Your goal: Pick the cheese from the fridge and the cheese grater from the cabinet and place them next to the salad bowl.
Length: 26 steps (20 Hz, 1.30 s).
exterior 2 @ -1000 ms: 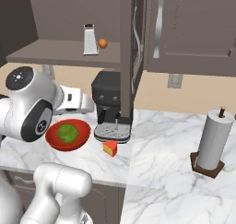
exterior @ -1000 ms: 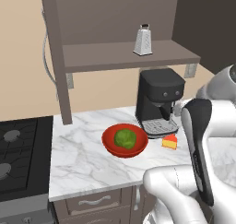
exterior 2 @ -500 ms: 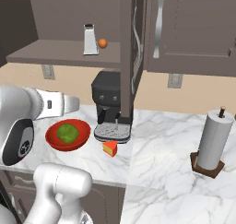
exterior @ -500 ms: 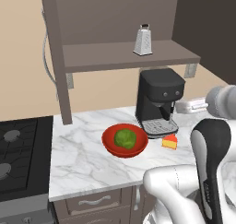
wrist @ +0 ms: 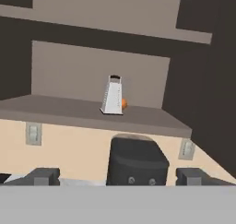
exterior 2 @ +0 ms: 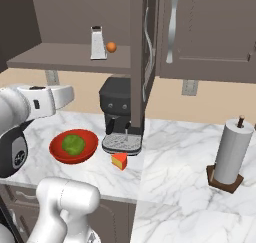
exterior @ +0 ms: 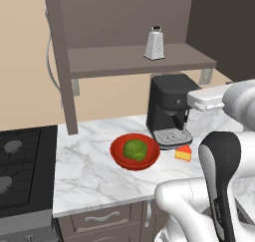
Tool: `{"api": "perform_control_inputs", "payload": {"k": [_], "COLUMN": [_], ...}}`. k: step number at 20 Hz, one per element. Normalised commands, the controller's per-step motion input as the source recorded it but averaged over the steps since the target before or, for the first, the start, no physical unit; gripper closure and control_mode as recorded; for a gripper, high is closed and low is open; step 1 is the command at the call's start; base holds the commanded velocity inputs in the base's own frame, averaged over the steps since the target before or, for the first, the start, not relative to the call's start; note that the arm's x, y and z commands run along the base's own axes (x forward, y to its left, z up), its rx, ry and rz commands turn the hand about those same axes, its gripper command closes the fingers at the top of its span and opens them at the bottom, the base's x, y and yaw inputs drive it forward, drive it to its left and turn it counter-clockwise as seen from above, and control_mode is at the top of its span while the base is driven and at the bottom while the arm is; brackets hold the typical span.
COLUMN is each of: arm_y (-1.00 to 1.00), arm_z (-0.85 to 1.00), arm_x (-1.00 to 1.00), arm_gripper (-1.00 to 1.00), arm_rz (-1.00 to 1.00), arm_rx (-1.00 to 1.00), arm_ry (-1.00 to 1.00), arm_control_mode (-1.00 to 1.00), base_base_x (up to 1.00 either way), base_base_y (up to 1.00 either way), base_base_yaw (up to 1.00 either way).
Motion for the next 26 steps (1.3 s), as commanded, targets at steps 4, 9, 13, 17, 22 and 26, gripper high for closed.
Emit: {"api": "perform_control_inputs", "payload": {"k": [4,9,13,17,22,26], "arm_y": [0.07,0.09,0.13,0.16,0.01,-0.01], "arm_z": [0.11,0.05,0.18,0.0,0.0,0.0], "arm_x": [-0.13,-0.23,0.0,0.38,0.75,0.61], "arm_gripper": [-1.0,-1.0,-1.0,-1.0,-1.0,-1.0], "arm_rz": [0.0,0.0,0.02,0.04,0.03,0.0], "arm_rx": [-0.02,0.06,0.06,0.05,0.03,0.0], "arm_ry": [-0.31,-0.13,-0.04,0.0,0.03,0.06], "arm_control_mode": [-1.0,-1.0,-1.0,-1.0,-1.0,-1.0], "base_base_x": [0.0,0.0,0.0,0.0,0.0,0.0], "base_base_y": [0.0,0.0,0.0,0.0,0.0,0.0], "base_base_yaw": [0.0,0.0,0.0,0.0,0.0,0.0]}}
